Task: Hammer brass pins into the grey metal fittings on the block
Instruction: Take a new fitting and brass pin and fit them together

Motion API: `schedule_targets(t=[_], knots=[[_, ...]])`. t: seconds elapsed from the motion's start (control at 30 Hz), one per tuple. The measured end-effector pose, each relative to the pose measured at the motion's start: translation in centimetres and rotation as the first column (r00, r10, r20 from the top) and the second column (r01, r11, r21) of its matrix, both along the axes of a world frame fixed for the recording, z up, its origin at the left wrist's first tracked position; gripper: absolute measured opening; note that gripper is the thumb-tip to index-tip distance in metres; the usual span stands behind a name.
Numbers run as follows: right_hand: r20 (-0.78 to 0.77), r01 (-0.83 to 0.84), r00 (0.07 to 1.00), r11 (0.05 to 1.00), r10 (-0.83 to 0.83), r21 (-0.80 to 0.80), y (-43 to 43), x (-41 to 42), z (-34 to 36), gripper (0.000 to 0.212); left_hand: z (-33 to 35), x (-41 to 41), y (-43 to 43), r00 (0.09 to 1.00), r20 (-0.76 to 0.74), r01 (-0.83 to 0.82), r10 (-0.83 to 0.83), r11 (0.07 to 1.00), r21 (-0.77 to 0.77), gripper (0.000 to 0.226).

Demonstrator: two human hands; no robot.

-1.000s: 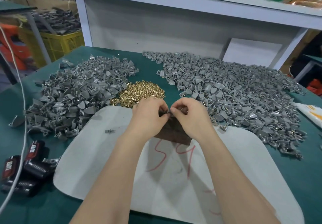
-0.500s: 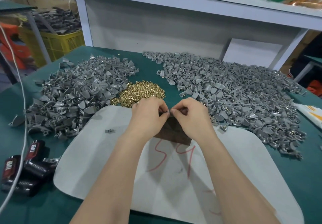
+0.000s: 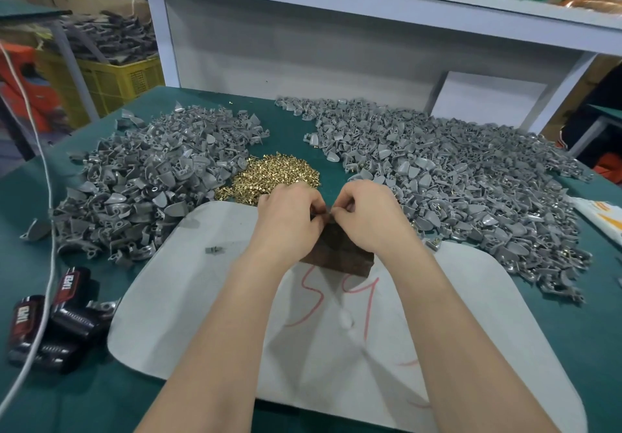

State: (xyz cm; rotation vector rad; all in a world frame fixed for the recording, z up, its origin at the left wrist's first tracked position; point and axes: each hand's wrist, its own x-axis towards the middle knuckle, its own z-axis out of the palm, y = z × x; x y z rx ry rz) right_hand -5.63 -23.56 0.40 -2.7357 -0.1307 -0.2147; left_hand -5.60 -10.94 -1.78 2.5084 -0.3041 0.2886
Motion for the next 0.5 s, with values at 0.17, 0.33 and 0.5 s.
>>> schedule_targets(t=[0.17, 0.33, 0.5], knots=[[-0.032, -0.020, 0.999, 0.997, 0.017, -0.079, 0.4, 0.2, 0.8, 0.011, 0.2, 0.0, -0.1, 1.000, 0.009, 0.004, -0.004, 0.999, 0.050, 0.011], [-0.008, -0.008, 1.000, 0.998, 0.007, -0.064, 0.2, 0.2, 0.5, 0.011, 0.2, 0.0, -0.1, 1.000, 0.006, -0.009, 0.009, 0.999, 0.046, 0.010], [-0.009, -0.015, 1.000, 0.967, 0.018, 0.256, -1.5, -0.4, -0.3, 0.018, 0.1, -0.2, -0.1, 0.999, 0.012, -0.030, 0.030, 0.999, 0.010, 0.007]])
